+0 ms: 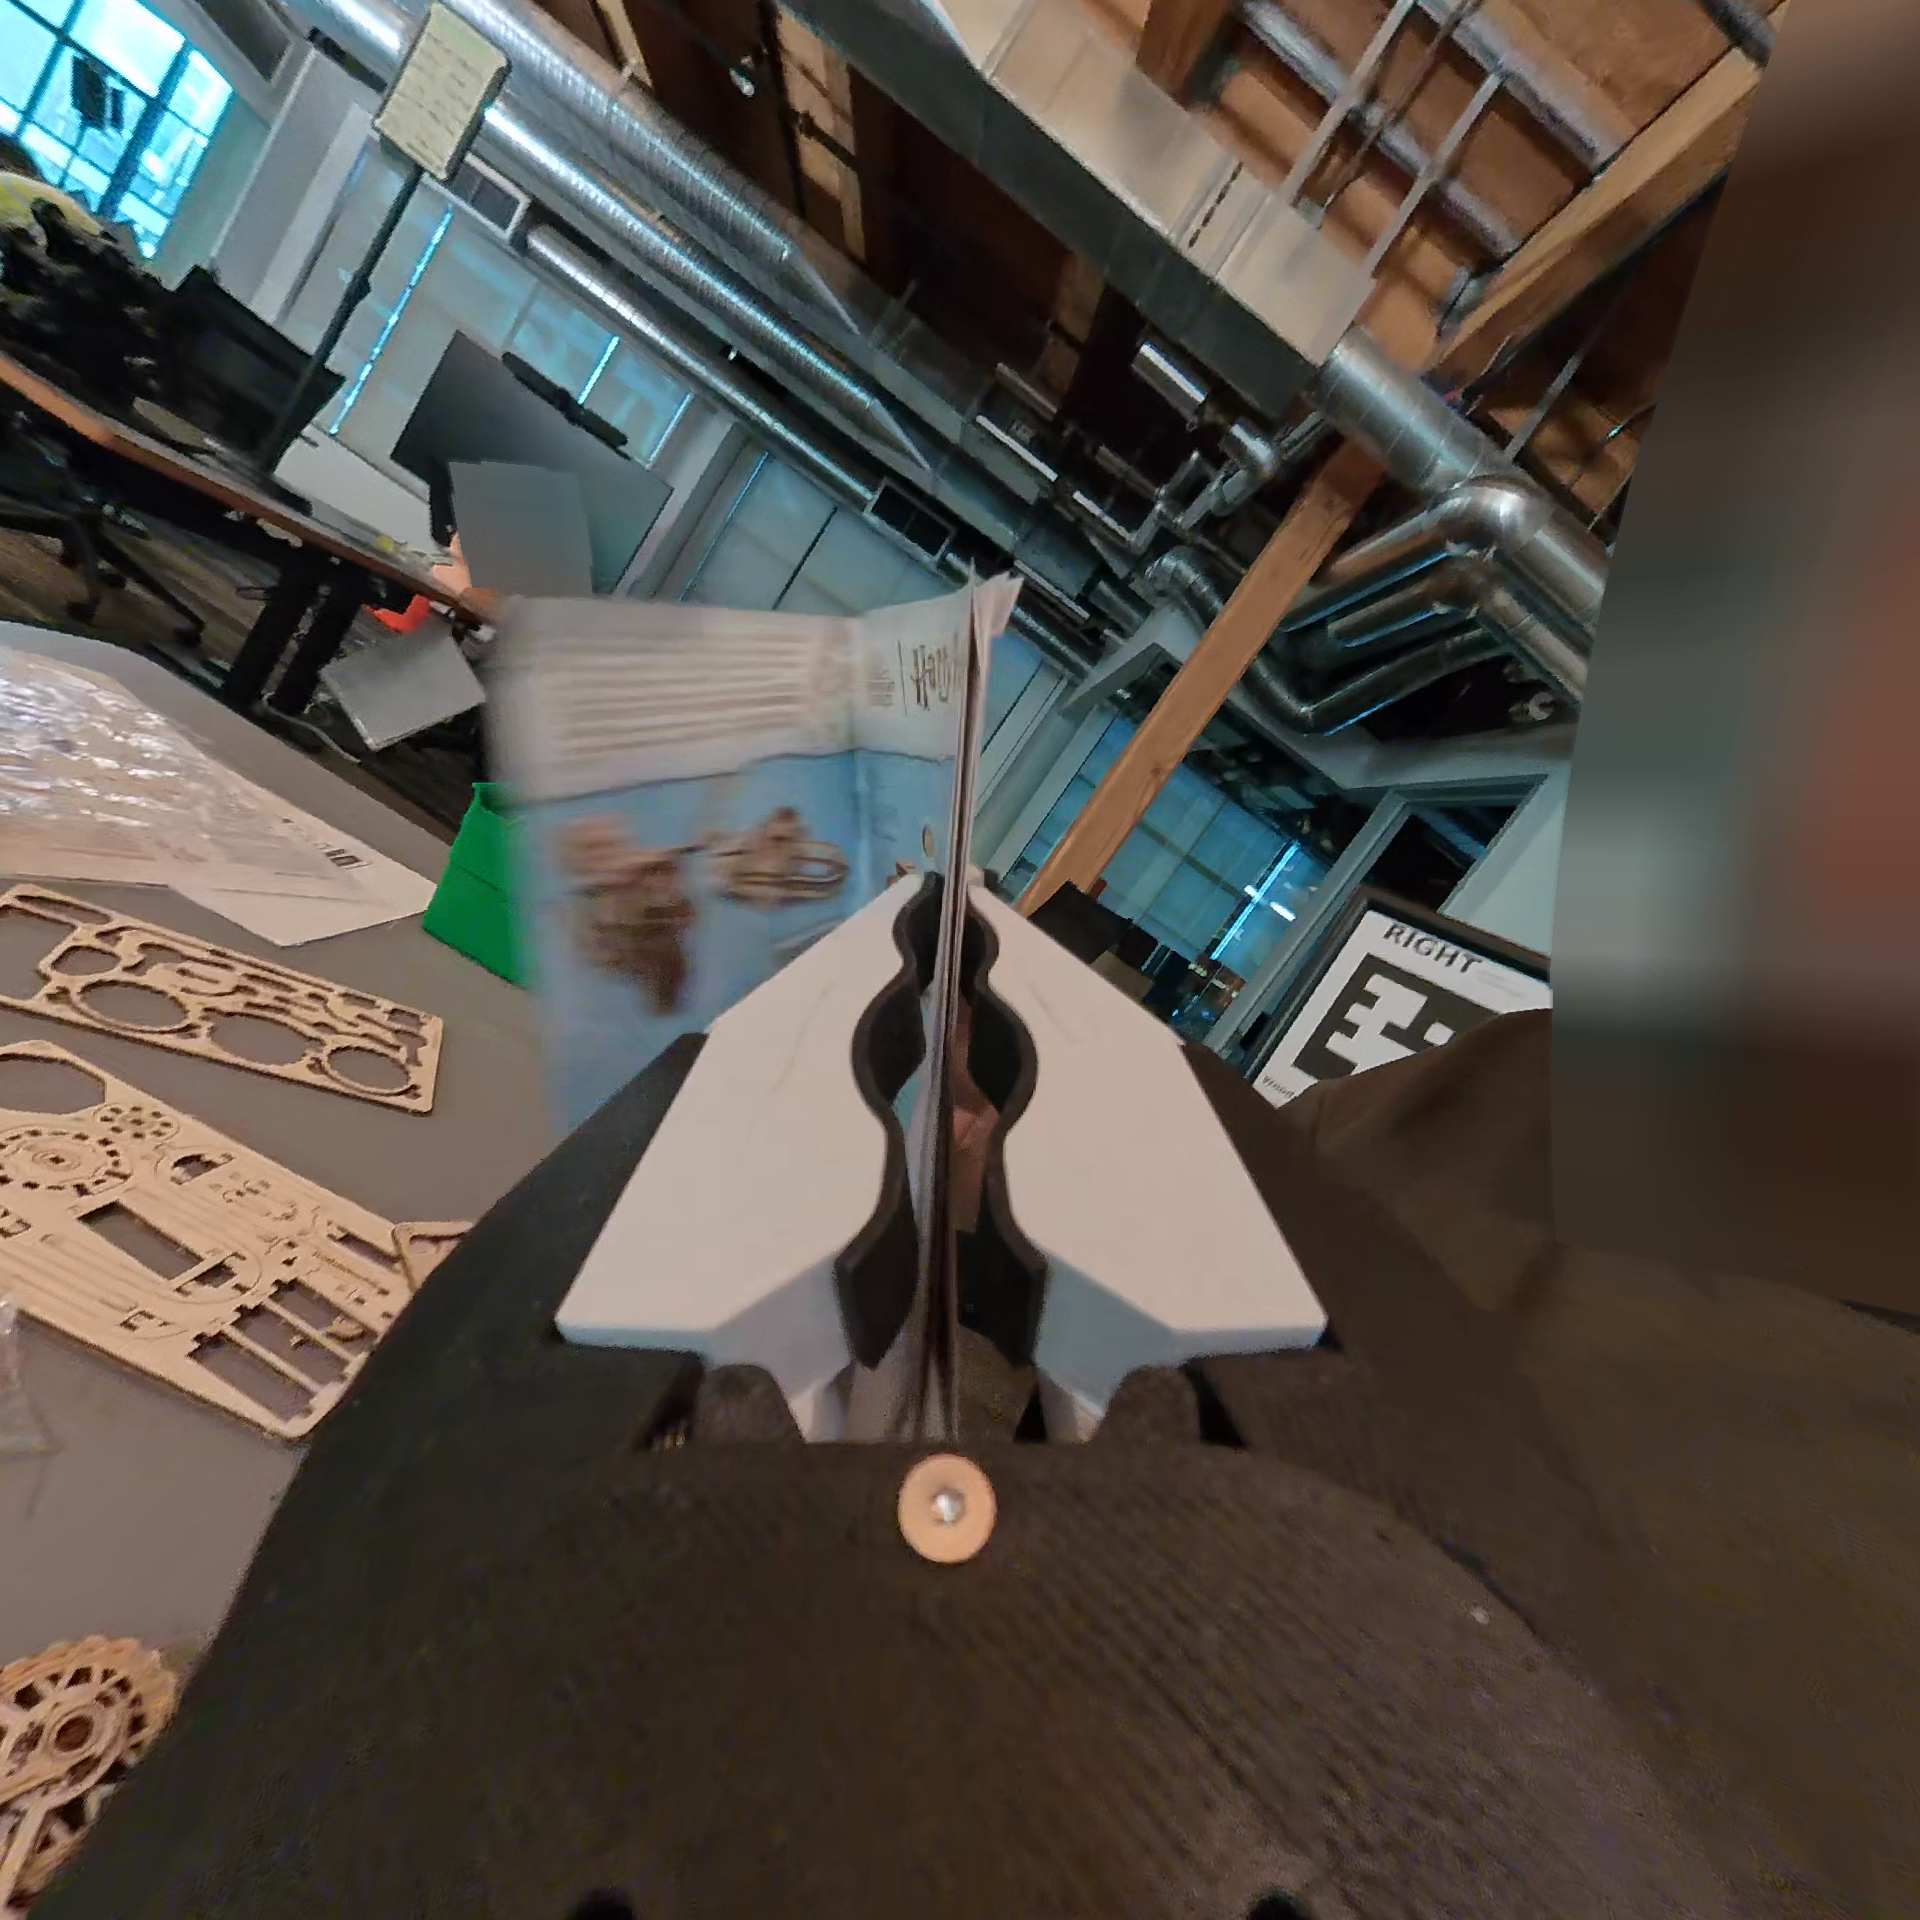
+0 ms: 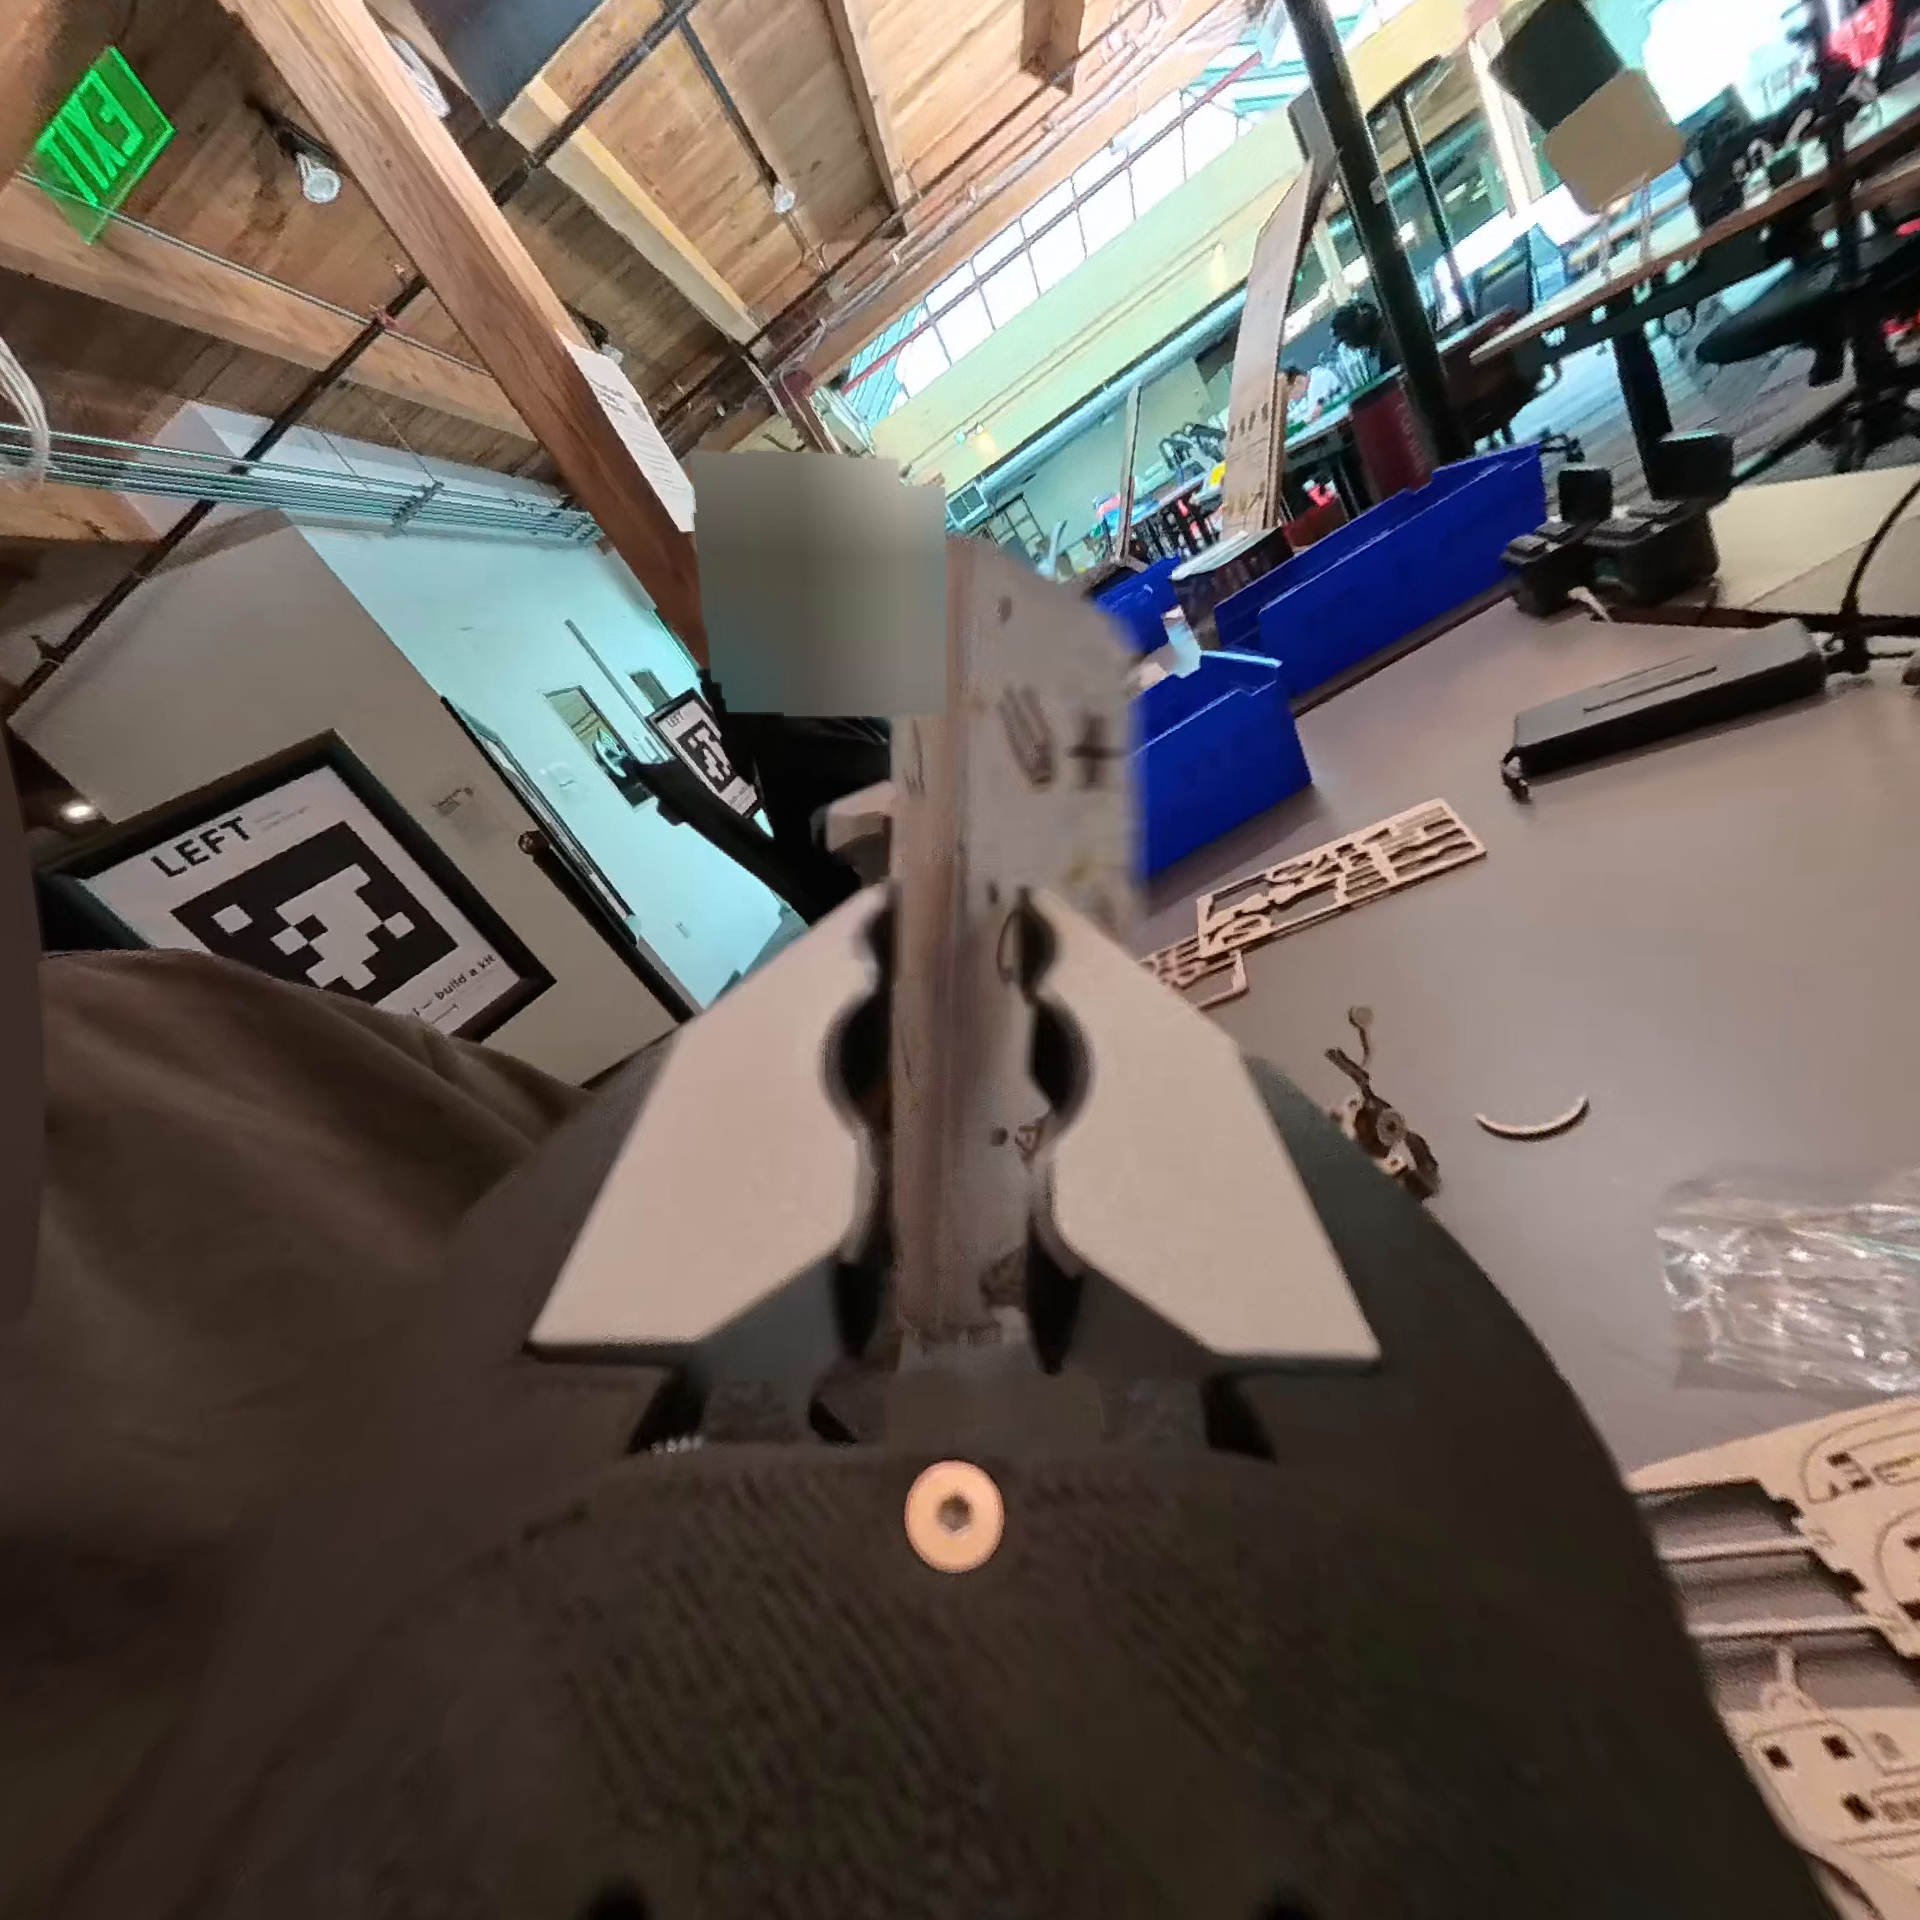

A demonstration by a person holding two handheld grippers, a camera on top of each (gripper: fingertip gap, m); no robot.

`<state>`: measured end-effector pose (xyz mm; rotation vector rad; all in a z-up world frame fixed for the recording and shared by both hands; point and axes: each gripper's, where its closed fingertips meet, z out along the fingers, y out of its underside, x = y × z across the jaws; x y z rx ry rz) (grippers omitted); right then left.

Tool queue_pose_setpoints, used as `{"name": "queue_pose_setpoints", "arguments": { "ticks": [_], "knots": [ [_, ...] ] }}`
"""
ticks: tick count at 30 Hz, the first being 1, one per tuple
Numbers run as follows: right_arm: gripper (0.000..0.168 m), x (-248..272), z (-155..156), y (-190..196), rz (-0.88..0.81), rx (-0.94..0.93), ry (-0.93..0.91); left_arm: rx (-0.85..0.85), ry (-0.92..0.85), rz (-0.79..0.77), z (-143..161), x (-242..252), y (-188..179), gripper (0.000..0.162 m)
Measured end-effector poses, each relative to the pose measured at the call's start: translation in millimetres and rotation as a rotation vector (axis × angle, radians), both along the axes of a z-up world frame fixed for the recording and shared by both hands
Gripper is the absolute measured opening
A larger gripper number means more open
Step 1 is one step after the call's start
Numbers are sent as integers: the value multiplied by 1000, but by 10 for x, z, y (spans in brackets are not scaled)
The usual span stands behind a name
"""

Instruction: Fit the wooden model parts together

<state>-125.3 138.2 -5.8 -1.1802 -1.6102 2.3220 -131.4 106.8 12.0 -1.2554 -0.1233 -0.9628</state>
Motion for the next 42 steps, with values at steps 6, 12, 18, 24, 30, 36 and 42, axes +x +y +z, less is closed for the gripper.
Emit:
{"name": "queue_pose_setpoints", "arguments": {
  "ticks": [6,12,18,24,30,36,42],
  "knots": [
    [14,-35,-143,-88,38,-26,-57,36,1,35,64,-71,-63,0],
    [0,19,-86,-129,76,-47,-34,31,7,56,54,-116,-72,0],
    [39,-76,-220,-79,40,-79,-53,48,-3,53,87,-113,-88,0],
    [5,-98,-395,-203,69,-40,-88,61,-25,62,78,-152,-93,0],
    [0,-83,-352,-152,66,-59,-60,54,-24,87,61,-220,-112,0],
    [54,-142,-466,-219,60,-56,-83,92,-56,71,114,-202,-135,0],
    [0,-8,-451,-426,136,28,-35,104,-81,95,108,-271,-158,0]
  ]
}}
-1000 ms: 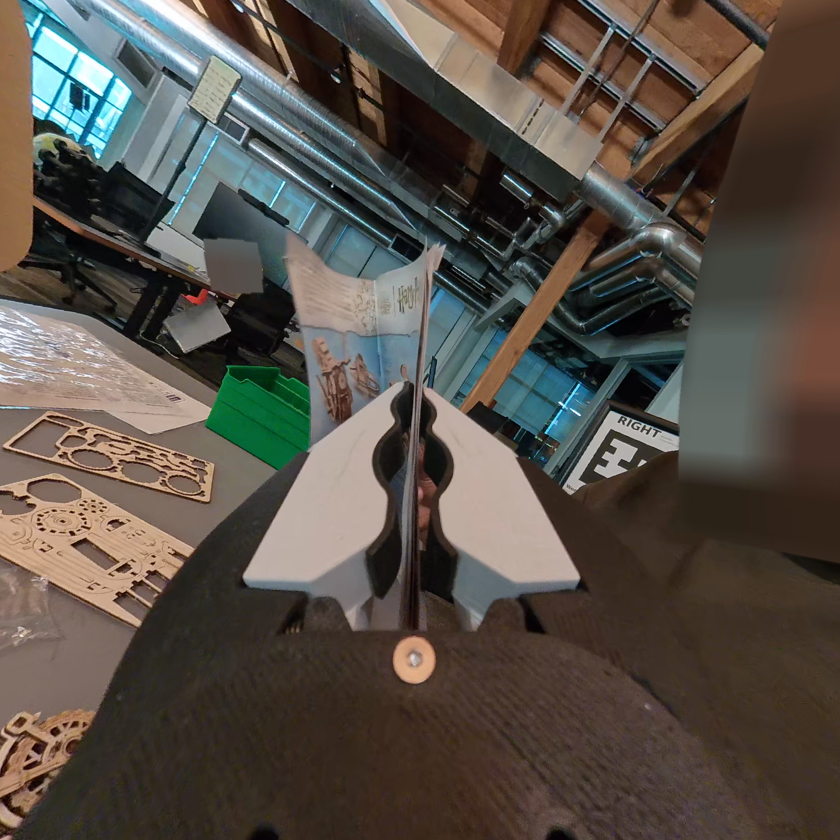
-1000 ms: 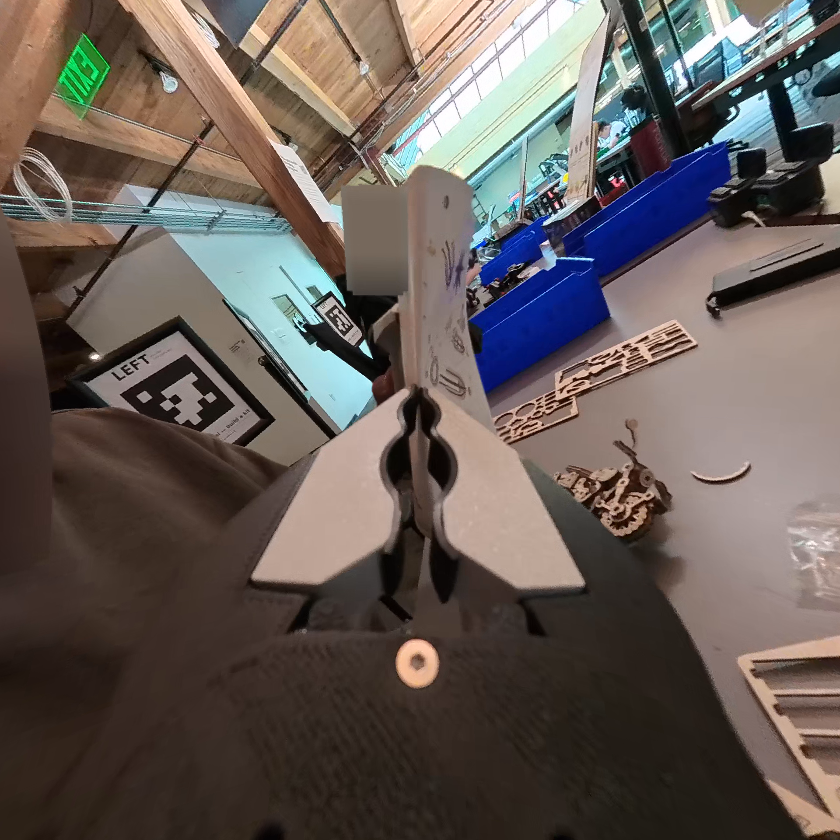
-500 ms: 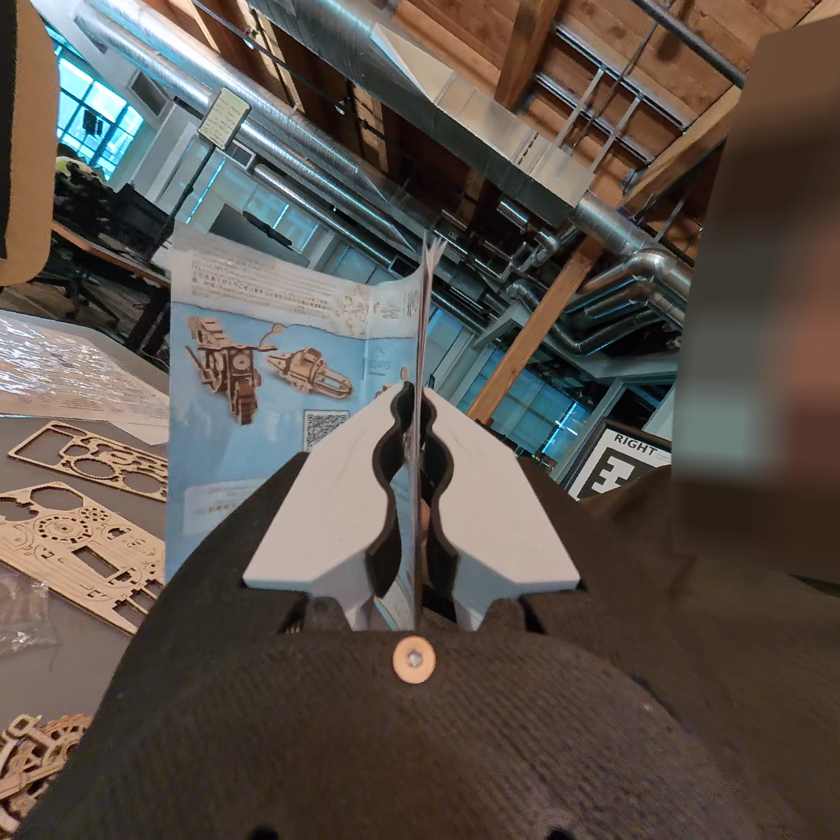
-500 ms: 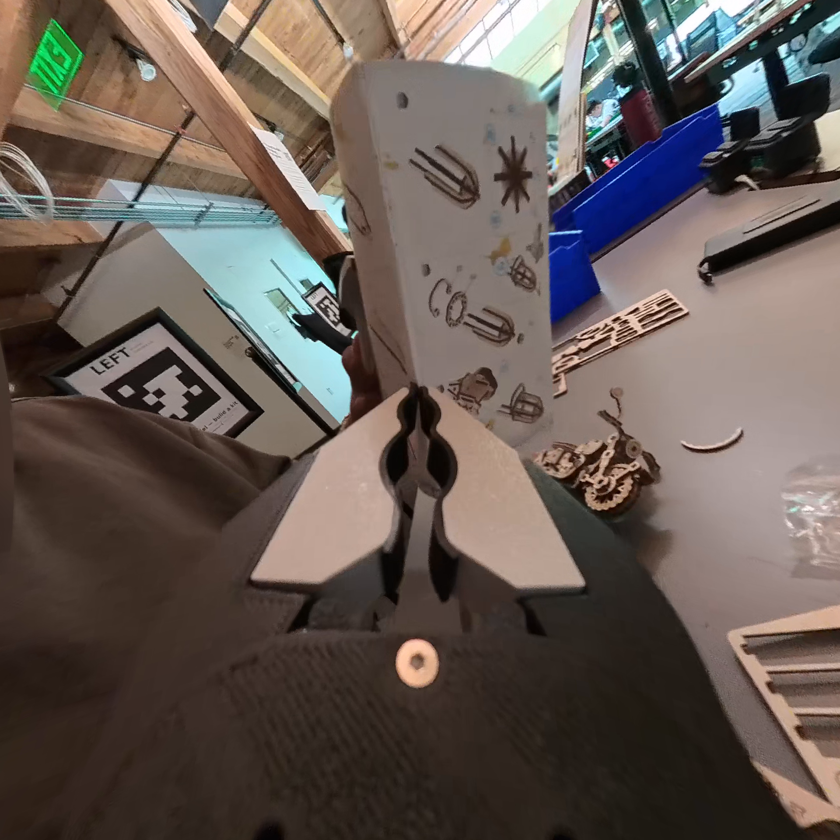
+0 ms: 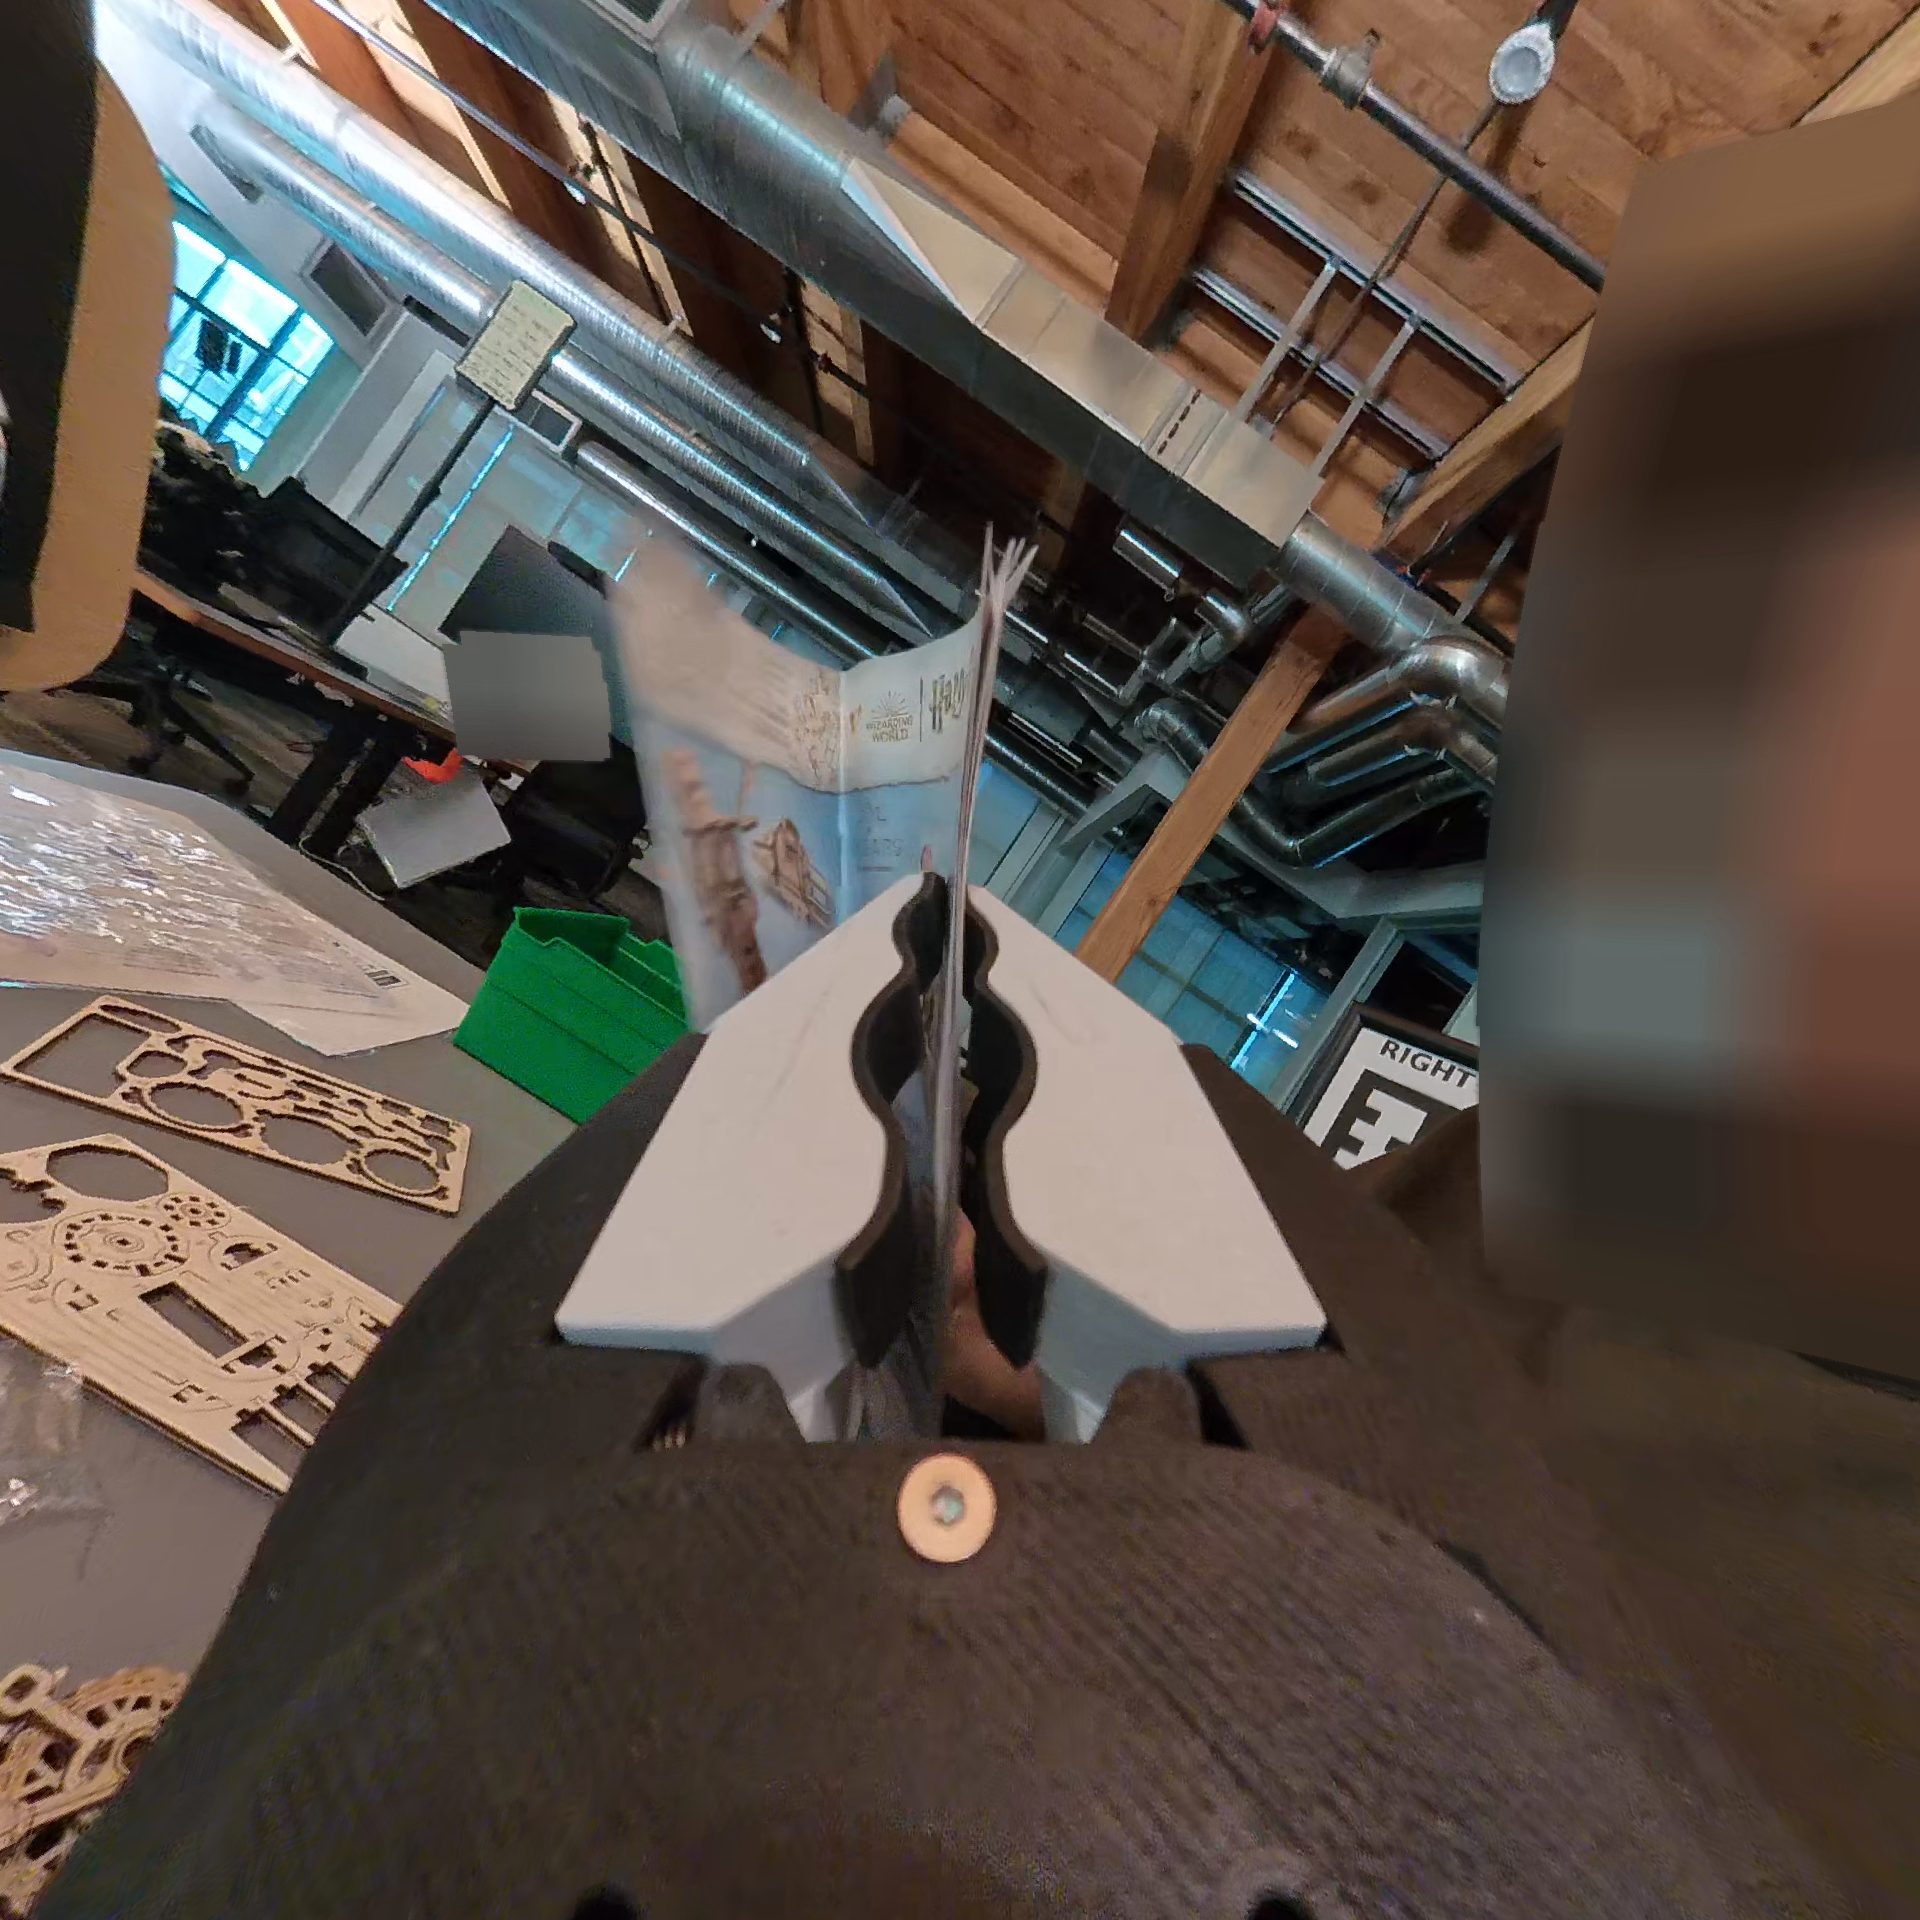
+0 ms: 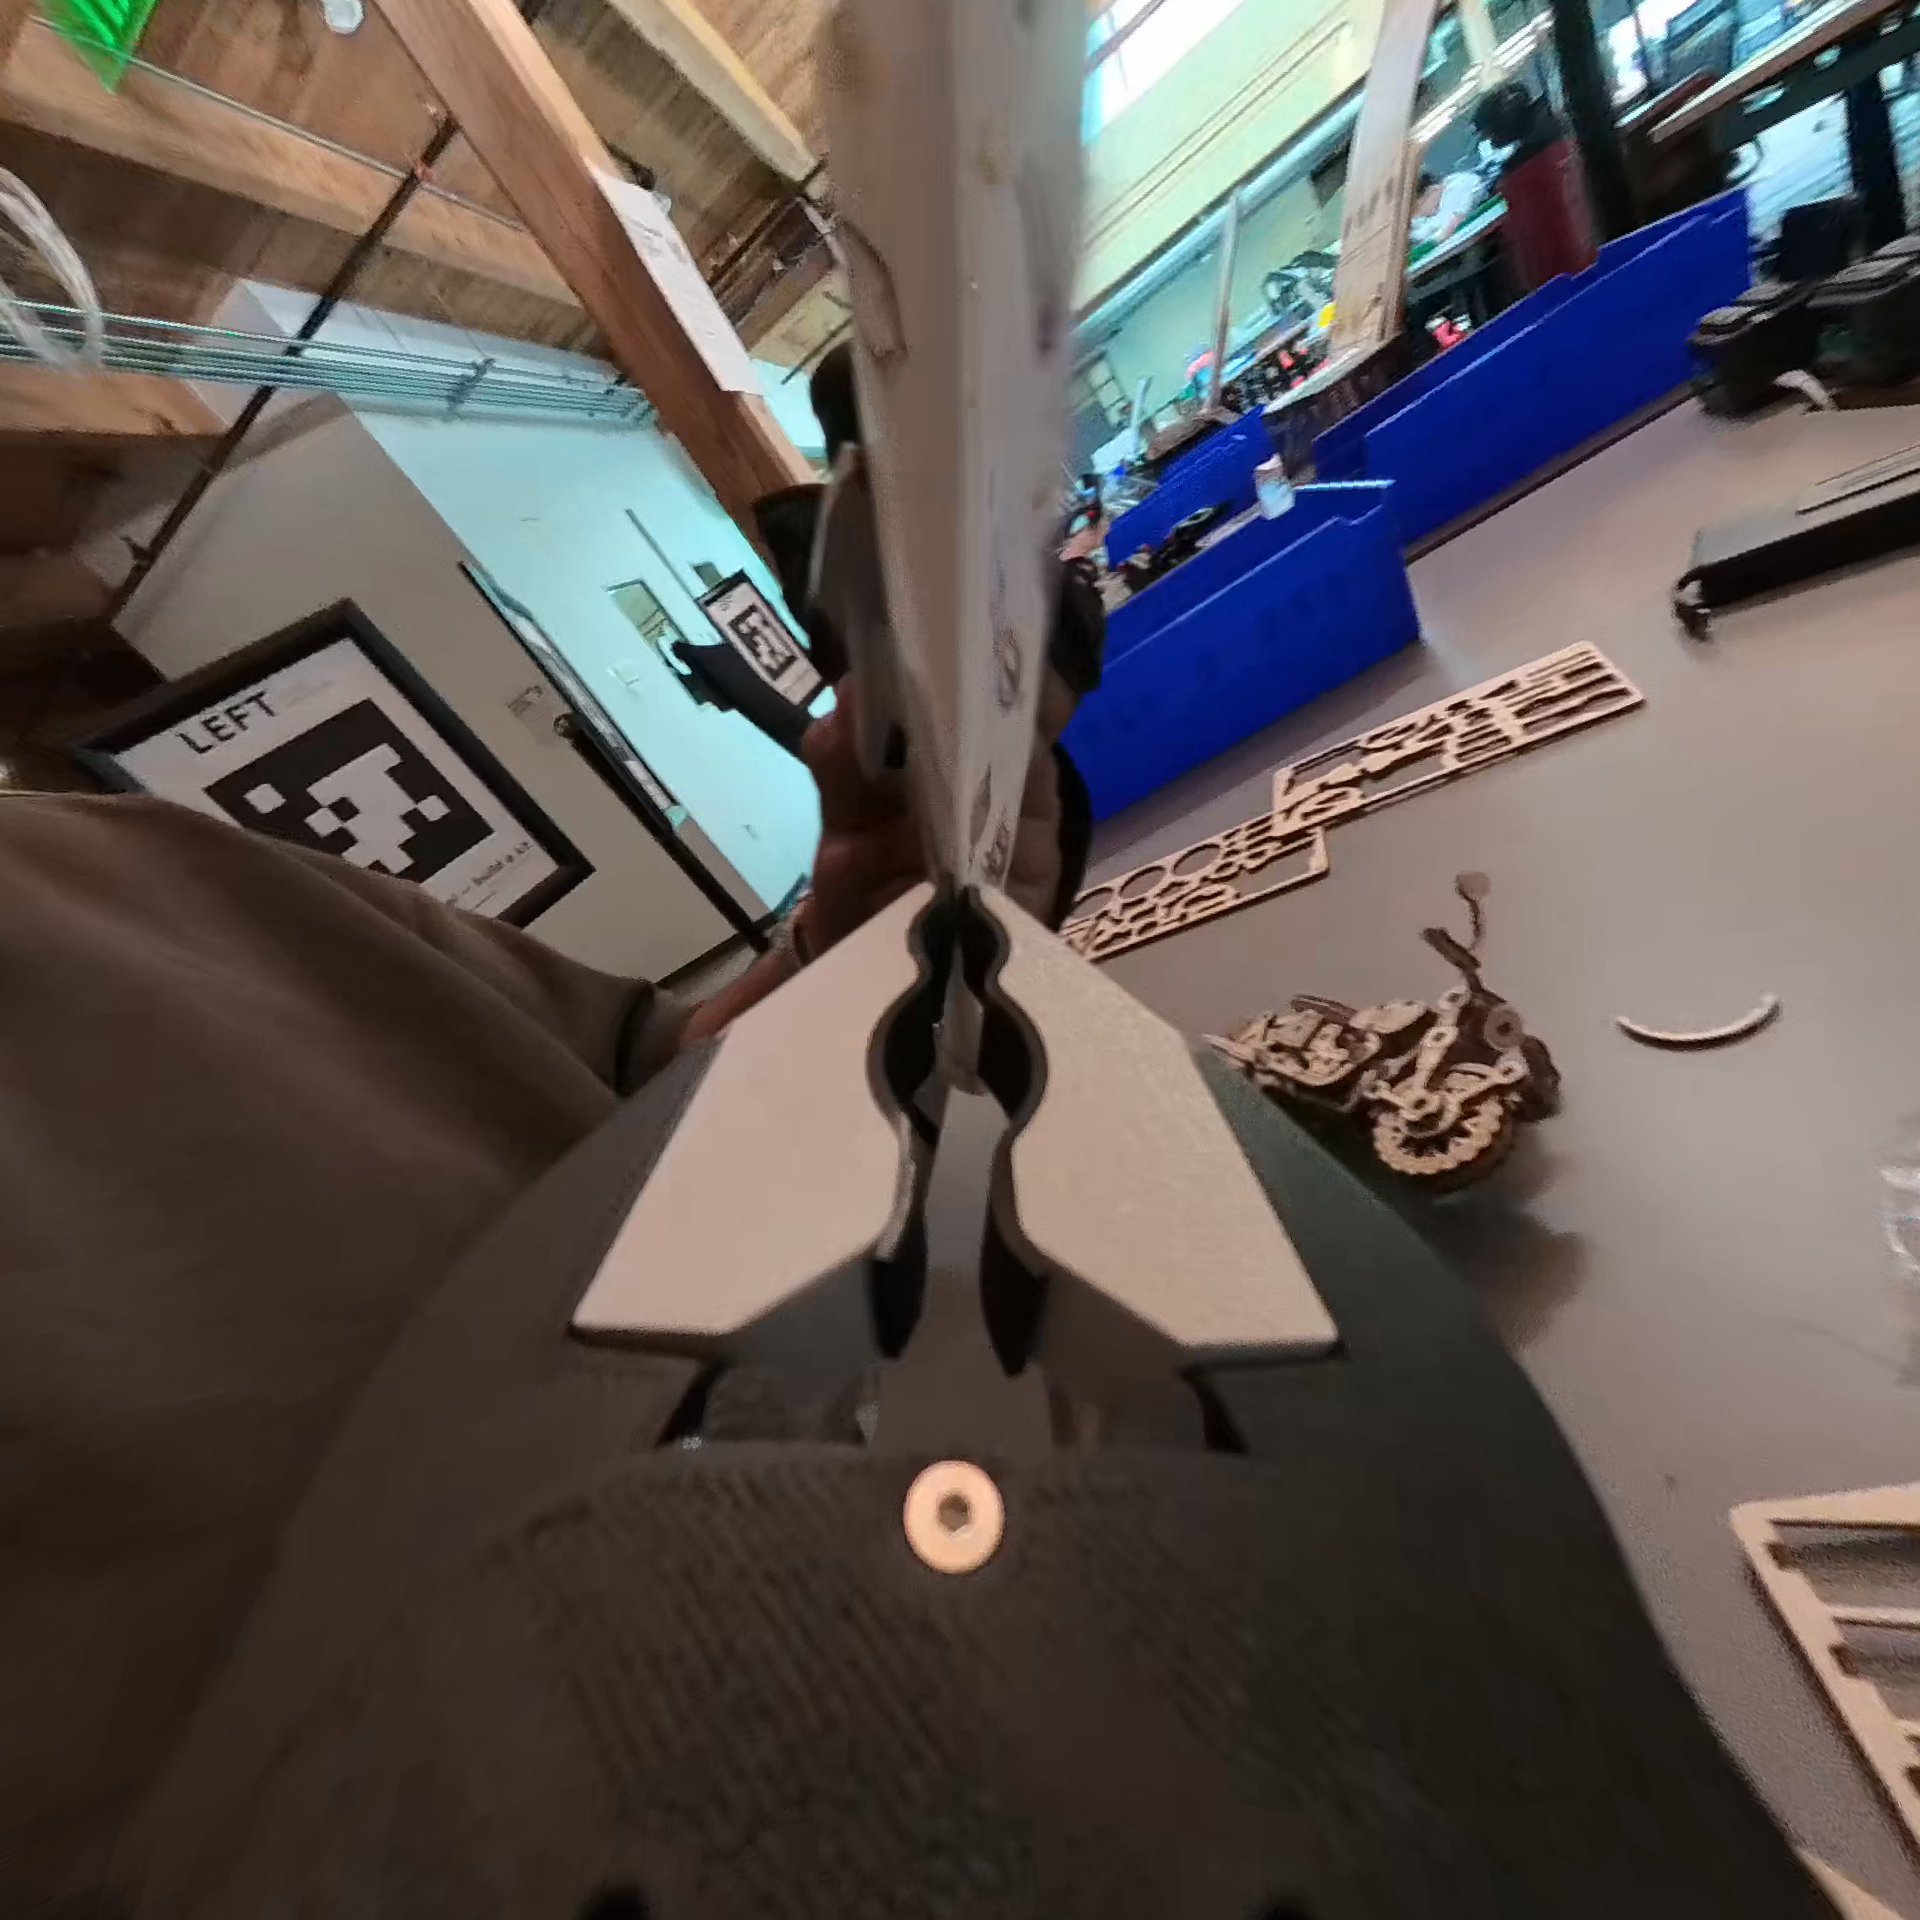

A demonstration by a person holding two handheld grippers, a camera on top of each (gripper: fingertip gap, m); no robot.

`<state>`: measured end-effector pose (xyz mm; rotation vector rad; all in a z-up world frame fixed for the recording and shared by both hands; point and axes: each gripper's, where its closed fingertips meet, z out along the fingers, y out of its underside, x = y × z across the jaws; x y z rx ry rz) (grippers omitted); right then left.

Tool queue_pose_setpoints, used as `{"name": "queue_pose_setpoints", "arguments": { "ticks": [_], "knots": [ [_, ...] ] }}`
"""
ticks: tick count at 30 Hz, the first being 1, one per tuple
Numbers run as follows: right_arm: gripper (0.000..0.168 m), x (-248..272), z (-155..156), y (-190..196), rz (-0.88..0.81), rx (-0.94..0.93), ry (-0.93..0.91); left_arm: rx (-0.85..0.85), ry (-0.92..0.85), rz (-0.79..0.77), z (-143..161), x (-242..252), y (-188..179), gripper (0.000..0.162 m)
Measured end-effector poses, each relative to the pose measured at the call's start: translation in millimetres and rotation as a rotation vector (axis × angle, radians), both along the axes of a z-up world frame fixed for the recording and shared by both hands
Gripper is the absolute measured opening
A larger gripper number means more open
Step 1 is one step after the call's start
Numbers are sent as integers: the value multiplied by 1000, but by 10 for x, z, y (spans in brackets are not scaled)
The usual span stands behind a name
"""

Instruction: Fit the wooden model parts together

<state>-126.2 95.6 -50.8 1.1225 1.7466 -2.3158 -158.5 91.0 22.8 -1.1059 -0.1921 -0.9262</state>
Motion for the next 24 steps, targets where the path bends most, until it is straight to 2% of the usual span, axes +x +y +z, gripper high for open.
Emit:
{"name": "queue_pose_setpoints", "arguments": {
  "ticks": [4,5,6,8,9,10,16,17,18,23,24],
  "knots": [
    [1,-33,36,19,-52,30,52,10,-7,8,26,-25,-22,0],
    [18,-50,22,22,-60,18,43,23,-16,3,50,-19,-33,0],
    [43,-53,-10,5,-45,11,24,37,-29,-1,76,-20,-46,0],
    [28,-37,-41,-32,-17,-2,13,42,-39,-5,90,-20,-56,0],
    [9,-30,-45,-46,-14,-1,18,38,-35,0,82,-18,-51,0],
    [0,-12,-49,-71,-5,13,30,36,-31,11,74,-20,-47,0],
    [0,38,-6,-93,19,30,52,47,-65,6,75,-46,-56,0],
    [4,24,0,-73,10,9,49,56,-69,3,92,-43,-66,0],
    [22,23,-2,-67,13,-7,48,69,-79,5,120,-54,-86,0],
    [0,63,-1,-109,37,11,60,66,-70,37,124,-89,-112,0],
    [0,76,16,-115,46,6,60,67,-83,43,121,-110,-113,0]
  ]
}}
